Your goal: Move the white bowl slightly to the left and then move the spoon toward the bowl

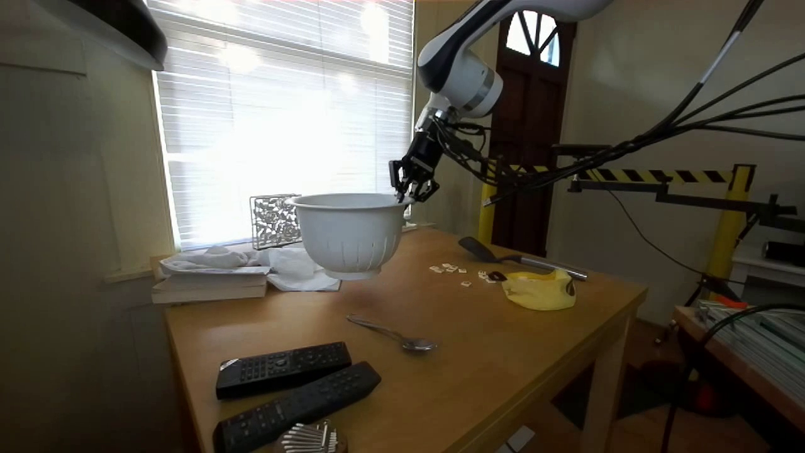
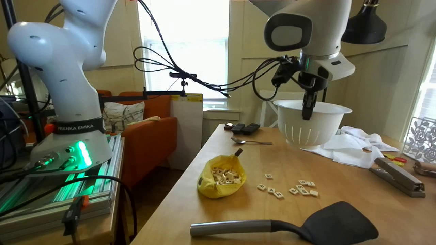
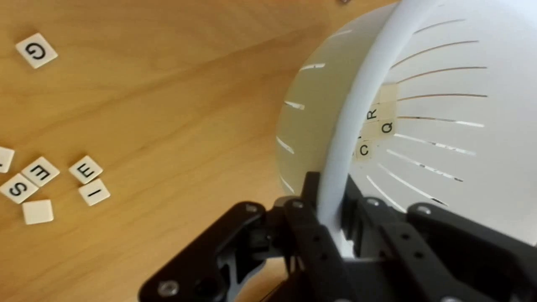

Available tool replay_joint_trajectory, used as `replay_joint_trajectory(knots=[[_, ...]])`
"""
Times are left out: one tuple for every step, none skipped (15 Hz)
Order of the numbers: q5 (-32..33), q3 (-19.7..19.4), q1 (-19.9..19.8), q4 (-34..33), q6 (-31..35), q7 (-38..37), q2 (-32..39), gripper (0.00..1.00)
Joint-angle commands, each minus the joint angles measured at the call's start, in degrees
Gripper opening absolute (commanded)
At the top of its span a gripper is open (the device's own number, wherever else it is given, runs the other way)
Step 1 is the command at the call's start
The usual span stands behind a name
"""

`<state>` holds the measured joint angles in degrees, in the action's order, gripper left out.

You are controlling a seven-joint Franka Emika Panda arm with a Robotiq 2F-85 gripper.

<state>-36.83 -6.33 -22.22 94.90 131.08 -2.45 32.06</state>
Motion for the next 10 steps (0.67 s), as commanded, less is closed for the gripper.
replay_joint_trajectory(knots=[[-0.40,0.81,2.91,4.96,4.11,0.44,-4.22,0.04],[-0.04,0.62,4.15,5.45,6.48,-0.47,-4.13,0.04],[0.16,0.51,5.16,5.87,8.44,-1.39,-4.09,0.04],[0.36,0.39,6.12,6.14,10.47,-2.68,-3.66,0.04],[0.58,0.30,6.95,6.33,12.50,-3.75,-3.24,0.04],[0.60,0.32,7.40,6.55,13.34,-4.90,-2.93,0.04],[0.56,0.38,7.78,6.83,14.35,-5.86,-2.71,0.04],[0.31,0.57,8.00,7.29,15.22,-6.35,-2.58,0.04],[0.23,0.73,8.11,7.51,15.60,-6.74,-2.34,0.04],[0.28,0.91,7.99,7.62,15.08,-6.71,-2.28,0.04]])
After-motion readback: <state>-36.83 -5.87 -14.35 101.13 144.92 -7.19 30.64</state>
